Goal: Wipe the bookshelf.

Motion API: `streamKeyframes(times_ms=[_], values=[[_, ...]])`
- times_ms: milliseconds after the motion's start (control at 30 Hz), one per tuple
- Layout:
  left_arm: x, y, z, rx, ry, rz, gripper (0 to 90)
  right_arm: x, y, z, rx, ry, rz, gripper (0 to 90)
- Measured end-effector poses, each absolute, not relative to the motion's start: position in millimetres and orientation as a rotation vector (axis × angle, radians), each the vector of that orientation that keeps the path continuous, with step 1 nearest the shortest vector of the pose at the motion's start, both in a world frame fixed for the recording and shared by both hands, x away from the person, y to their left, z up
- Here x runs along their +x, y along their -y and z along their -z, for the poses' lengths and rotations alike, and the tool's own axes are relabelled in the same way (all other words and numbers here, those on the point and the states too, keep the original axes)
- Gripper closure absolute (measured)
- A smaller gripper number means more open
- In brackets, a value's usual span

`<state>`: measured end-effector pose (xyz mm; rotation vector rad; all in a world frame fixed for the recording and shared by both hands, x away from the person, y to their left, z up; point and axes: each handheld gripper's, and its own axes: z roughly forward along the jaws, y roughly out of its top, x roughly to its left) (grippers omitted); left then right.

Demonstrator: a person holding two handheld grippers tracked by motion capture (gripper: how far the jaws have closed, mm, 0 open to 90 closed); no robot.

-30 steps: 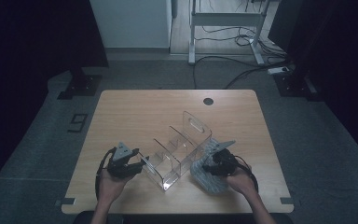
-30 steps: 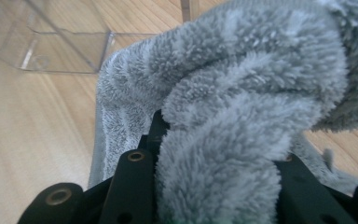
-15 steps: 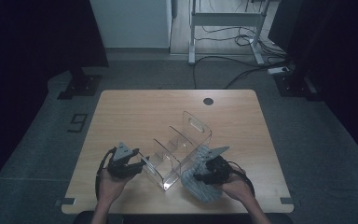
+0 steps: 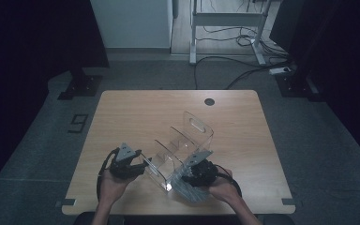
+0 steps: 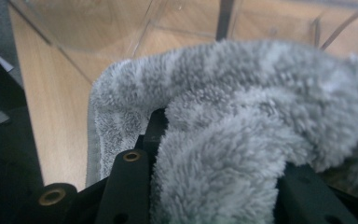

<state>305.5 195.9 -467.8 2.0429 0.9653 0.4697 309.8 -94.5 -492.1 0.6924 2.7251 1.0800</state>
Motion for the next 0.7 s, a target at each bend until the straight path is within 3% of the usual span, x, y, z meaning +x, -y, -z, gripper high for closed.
streamKeyframes(times_ms=[700], values=[[312.4, -193.9, 469.0, 2.014, -1.014, -0.495, 44.6, 330.6, 76.1, 523.3, 0.793, -2.68, -0.946, 69.4]])
